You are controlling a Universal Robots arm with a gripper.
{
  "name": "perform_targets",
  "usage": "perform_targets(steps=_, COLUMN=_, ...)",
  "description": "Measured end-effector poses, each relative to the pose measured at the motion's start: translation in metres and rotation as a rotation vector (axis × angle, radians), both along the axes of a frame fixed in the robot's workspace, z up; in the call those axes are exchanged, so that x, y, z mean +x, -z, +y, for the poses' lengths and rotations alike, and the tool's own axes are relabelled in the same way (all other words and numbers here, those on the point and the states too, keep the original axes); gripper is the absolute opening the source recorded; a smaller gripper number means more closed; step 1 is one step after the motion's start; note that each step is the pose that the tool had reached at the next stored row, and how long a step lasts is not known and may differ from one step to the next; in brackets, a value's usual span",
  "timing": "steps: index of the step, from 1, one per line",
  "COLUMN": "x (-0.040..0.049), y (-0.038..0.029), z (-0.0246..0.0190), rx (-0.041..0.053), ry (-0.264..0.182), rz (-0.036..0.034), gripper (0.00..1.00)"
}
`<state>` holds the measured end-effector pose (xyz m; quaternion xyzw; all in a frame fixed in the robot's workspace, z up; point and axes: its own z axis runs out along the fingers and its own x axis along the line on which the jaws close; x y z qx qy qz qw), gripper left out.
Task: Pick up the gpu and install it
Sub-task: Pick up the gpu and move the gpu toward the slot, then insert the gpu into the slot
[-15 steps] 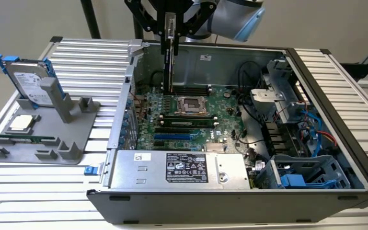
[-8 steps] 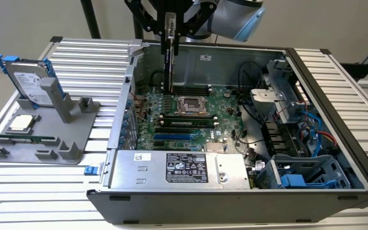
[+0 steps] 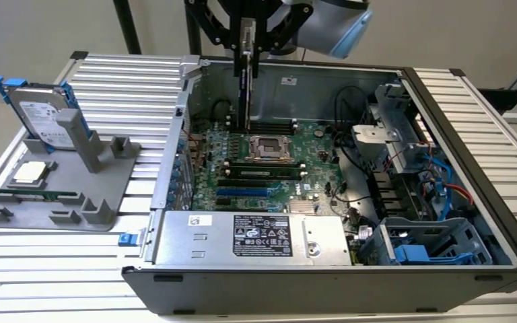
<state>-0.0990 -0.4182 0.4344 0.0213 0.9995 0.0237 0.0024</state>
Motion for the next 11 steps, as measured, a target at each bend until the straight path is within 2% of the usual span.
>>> perform_targets(steps=11, x=0.0159, y=0.0, z=0.0, rx=-0.0001, ry=0.0, rz=0.0, gripper=0.0)
